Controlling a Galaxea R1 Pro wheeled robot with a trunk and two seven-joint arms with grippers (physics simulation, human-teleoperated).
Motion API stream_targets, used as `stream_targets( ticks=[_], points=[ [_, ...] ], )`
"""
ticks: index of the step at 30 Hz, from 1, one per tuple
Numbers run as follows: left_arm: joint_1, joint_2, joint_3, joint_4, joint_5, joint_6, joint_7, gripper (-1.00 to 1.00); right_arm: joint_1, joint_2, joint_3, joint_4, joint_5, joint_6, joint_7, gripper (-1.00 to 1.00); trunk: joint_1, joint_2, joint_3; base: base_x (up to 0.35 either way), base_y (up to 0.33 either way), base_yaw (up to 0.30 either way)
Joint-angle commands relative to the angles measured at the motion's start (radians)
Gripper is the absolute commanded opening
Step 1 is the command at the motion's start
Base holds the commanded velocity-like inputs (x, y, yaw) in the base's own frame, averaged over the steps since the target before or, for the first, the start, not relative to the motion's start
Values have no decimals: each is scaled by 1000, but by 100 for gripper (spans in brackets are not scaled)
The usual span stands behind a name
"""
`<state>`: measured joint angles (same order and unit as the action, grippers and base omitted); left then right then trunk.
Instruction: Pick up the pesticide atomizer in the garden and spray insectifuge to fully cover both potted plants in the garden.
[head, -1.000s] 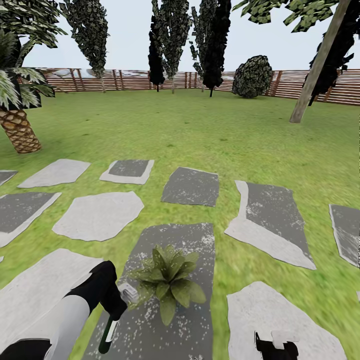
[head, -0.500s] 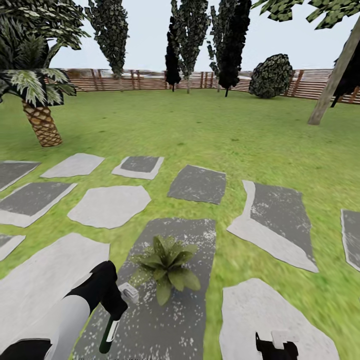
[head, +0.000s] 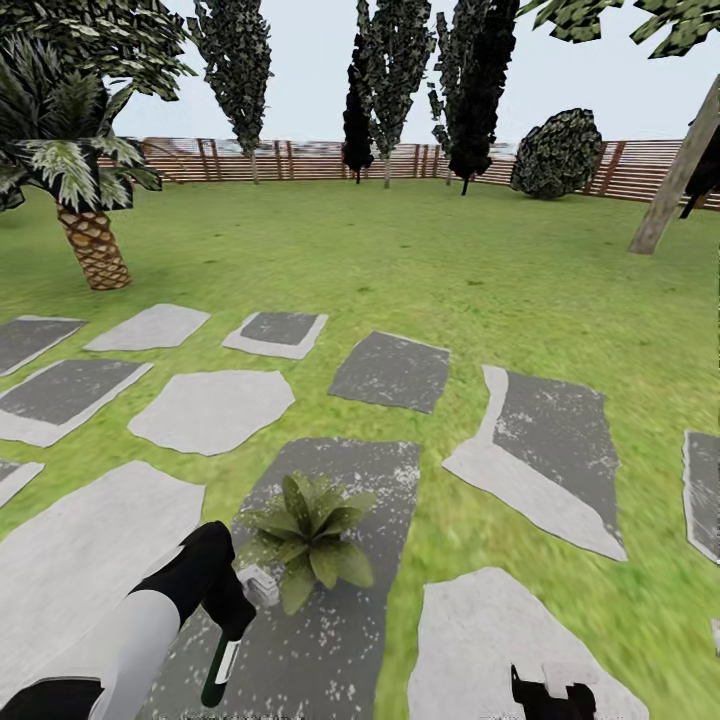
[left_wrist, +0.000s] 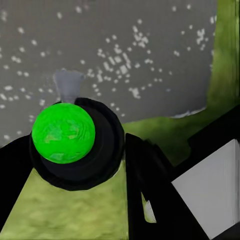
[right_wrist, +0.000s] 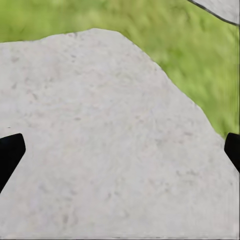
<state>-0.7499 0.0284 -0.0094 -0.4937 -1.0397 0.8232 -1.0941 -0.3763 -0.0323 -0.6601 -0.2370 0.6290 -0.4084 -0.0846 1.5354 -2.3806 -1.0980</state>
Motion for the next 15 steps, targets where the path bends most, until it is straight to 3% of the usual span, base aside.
stream_targets(
  ticks=[1,8,12,15],
  points=[
    [0,0,-1,-2,-2,7,-9,-100,-1,0,-6,2,11,-4,-4,100,-1,0,-1,-229,-191,0],
    [0,0,0,-3,6,7,-9,-100,-1,0,-6,2,11,-4,-4,100,-1,0,-1,-254,-129,28],
    [-9,-5,-7,-5,7,10,-23,-100,-1,0,-6,2,11,-4,-4,100,-1,0,-1,-43,-17,3],
    [-24,-8,-9,-6,4,17,-73,-100,-1,0,-6,2,11,-4,-4,100,-1,0,-1,-3,-1,0]
  ],
)
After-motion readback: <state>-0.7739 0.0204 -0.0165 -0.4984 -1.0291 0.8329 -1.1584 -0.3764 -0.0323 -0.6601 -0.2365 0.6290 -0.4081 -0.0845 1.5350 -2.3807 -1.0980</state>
